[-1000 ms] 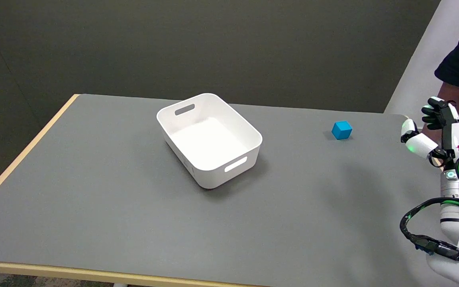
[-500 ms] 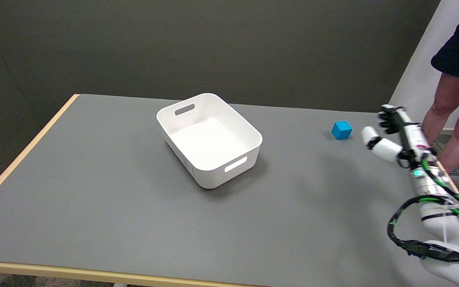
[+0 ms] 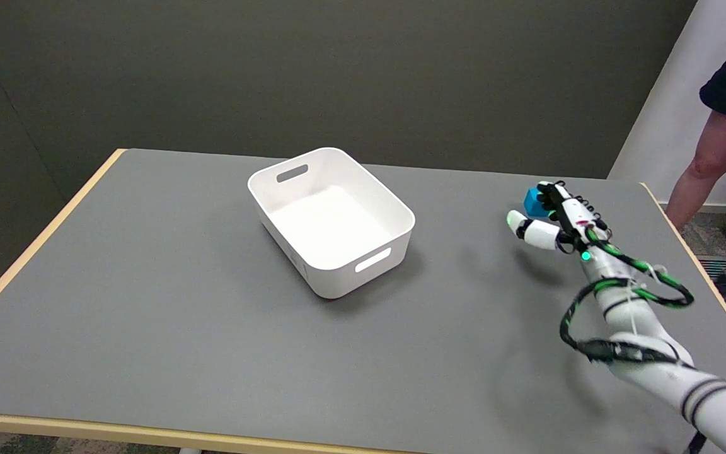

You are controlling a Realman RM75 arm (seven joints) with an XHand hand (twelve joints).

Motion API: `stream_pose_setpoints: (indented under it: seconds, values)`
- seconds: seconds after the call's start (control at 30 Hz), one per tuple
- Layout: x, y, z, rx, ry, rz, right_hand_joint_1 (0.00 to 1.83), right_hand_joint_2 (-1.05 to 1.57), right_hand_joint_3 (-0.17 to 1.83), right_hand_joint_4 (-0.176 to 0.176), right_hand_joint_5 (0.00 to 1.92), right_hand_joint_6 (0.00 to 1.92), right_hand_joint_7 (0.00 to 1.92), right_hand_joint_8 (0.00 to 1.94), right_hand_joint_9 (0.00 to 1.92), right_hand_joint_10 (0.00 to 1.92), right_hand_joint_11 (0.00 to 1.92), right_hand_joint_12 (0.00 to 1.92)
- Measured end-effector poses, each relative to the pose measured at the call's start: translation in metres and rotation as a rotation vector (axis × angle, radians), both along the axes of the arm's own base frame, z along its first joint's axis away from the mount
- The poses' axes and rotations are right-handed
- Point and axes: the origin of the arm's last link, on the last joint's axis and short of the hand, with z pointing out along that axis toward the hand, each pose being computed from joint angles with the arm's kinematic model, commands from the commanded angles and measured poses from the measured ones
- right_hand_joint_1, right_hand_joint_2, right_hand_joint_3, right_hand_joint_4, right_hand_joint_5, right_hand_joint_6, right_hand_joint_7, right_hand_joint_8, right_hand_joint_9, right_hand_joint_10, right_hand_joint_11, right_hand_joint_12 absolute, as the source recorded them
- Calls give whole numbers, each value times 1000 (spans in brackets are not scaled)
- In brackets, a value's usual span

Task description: Pick up blue wooden cube.

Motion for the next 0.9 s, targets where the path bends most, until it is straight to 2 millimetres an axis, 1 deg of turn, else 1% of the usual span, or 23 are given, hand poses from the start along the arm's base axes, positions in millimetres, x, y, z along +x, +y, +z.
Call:
stream_pose_setpoints:
  seconds: [0.17, 0.3, 0.43, 0.53, 0.6, 0.73, 0.87, 0.9]
  values:
    - [1, -22, 17, -52, 63, -68, 460, 632, 781, -176, 69, 360, 187, 475, 136, 859, 124, 1368]
    - [9, -32, 28, -84, 92, -86, 462, 635, 785, -176, 70, 359, 227, 539, 196, 932, 171, 1416]
    - [21, -36, 34, -105, 112, -76, 491, 622, 833, -176, 97, 379, 274, 738, 308, 1051, 248, 1523]
    - [30, -35, 35, -113, 122, -60, 528, 638, 839, -176, 104, 385, 211, 1015, 343, 1224, 305, 1597]
    - [34, -32, 35, -118, 126, -47, 537, 643, 840, -176, 108, 378, 178, 1094, 326, 1273, 307, 1608]
    - [42, -22, 36, -136, 130, -21, 546, 649, 845, -176, 110, 365, 148, 1142, 293, 1320, 287, 1621]
    - [44, -14, 39, -149, 136, -20, 548, 648, 845, -176, 111, 356, 144, 1115, 270, 1327, 275, 1629]
    - [44, -12, 40, -152, 138, -24, 545, 647, 846, -176, 111, 353, 148, 1067, 254, 1305, 269, 1630]
